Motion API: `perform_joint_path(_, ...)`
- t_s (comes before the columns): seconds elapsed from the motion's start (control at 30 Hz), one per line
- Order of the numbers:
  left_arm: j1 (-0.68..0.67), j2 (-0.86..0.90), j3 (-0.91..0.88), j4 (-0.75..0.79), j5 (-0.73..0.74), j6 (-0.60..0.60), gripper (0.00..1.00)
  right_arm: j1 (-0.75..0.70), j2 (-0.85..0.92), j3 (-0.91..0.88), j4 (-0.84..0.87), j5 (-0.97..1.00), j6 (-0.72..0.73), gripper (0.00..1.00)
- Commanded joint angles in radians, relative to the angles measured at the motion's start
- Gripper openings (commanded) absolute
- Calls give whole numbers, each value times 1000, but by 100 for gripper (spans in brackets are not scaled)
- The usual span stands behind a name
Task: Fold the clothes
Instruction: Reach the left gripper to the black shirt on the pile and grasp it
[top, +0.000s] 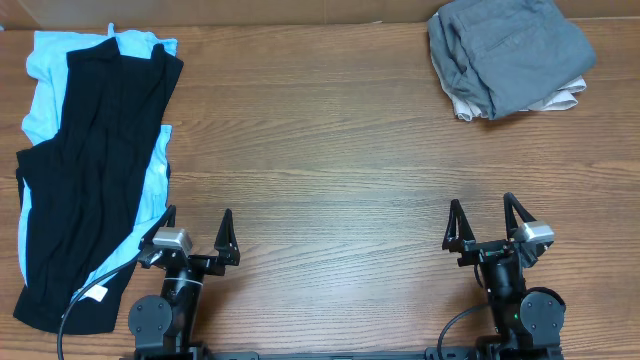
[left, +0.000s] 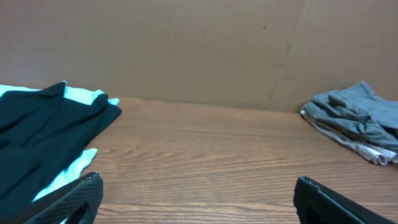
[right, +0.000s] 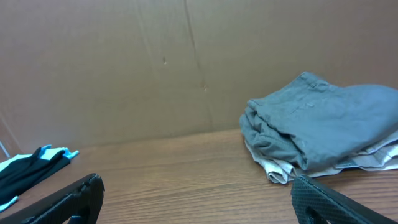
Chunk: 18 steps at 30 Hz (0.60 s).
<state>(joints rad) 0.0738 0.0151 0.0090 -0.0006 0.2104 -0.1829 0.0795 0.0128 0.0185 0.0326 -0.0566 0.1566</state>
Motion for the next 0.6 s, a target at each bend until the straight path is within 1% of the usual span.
perform_joint_path(0.0, 6, -8, 29, 5, 27, -25, 100, 5, -8, 44, -26, -17, -13, 100)
perform_joint_path(0.13, 6, 28, 79, 5, 27, -23, 100, 5, 25, 124, -91, -17, -35, 100)
perform_joint_path(0.3, 6, 135, 179, -15, 35, -14, 100, 5, 119, 222, -99, -18, -35, 100)
perform_joint_path(0.37, 6, 194, 229, -28, 56, 12, 100, 5, 173, 267, -105, -33, -45, 100)
perform_joint_path(0.47, 6, 303, 319, -65, 61, 16, 100, 5, 274, 357, -152, -76, -82, 100)
perform_joint_path(0.57, 6, 478, 473, -132, 110, 29, 100, 5, 439, 511, -272, -89, -84, 100)
